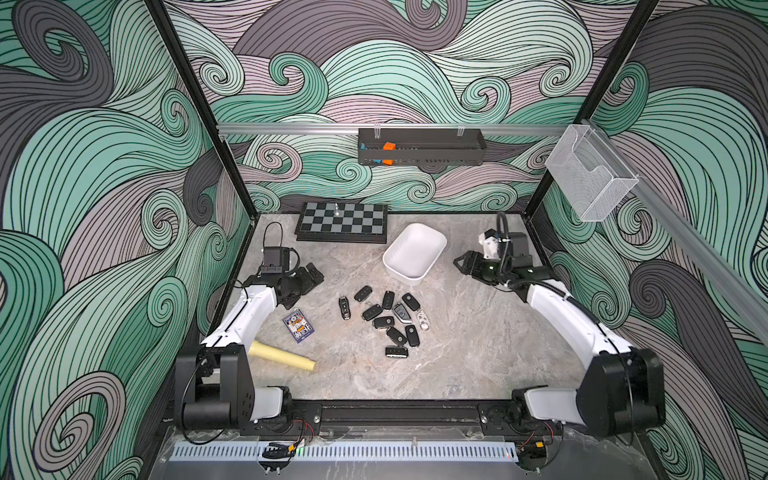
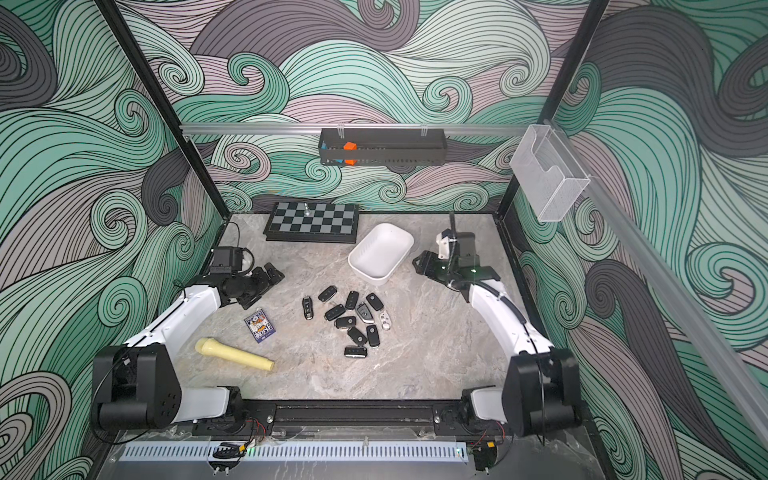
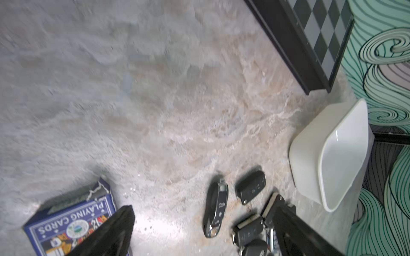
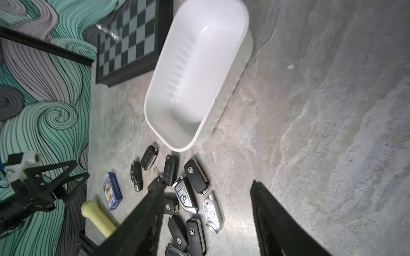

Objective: Place the car key into the storage box
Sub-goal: Move the storage box to the center of the board.

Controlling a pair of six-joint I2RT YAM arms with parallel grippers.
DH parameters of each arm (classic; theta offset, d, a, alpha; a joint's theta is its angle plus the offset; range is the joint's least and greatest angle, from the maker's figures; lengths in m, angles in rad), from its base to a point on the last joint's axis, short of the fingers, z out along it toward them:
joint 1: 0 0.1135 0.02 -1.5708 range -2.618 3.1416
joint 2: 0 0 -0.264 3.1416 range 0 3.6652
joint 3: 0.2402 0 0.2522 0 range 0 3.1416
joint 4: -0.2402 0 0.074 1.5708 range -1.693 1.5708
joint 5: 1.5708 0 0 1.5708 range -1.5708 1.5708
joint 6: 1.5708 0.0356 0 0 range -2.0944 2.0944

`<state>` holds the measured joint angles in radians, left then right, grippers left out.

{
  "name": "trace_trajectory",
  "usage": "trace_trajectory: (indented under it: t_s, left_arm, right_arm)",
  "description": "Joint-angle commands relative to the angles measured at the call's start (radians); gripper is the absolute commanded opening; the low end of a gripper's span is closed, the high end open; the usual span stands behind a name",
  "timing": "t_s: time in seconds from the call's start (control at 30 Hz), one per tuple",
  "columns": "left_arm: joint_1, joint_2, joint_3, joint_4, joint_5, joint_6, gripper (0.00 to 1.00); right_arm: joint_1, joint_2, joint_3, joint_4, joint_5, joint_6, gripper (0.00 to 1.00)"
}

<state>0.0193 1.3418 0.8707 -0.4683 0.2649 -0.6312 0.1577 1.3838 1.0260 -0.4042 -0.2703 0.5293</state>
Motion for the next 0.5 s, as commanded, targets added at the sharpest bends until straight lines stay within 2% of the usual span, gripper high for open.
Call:
trace_trajectory:
  t_s: [0.0, 0.17, 0.33, 0.47]
  left_arm:
    - [-0.015, -0.037, 0.002, -0.098, 0.078, -0.025, 0.99]
    - [-0.024, -0.049, 0.040, -0.152, 0.057, -0.016, 0.99]
    - [-0.032, -0.030, 0.099, -0.230, 0.040, 0.050, 0.99]
    - [-0.033, -0.061, 0.069, -0.225, 0.014, 0.041, 0.99]
  right_arm:
    - [0.052, 0.084, 0.089, -0.196, 0.002, 0.012, 0.61]
    - [0.112, 0.257, 0.209, -0.222, 0.016, 0.031, 0.62]
    - [0.151, 0.403, 0.299, -0.226, 0.073, 0.065, 0.60]
    - [0.151, 0.477, 0.360, -0.227, 0.090, 0.077, 0.58]
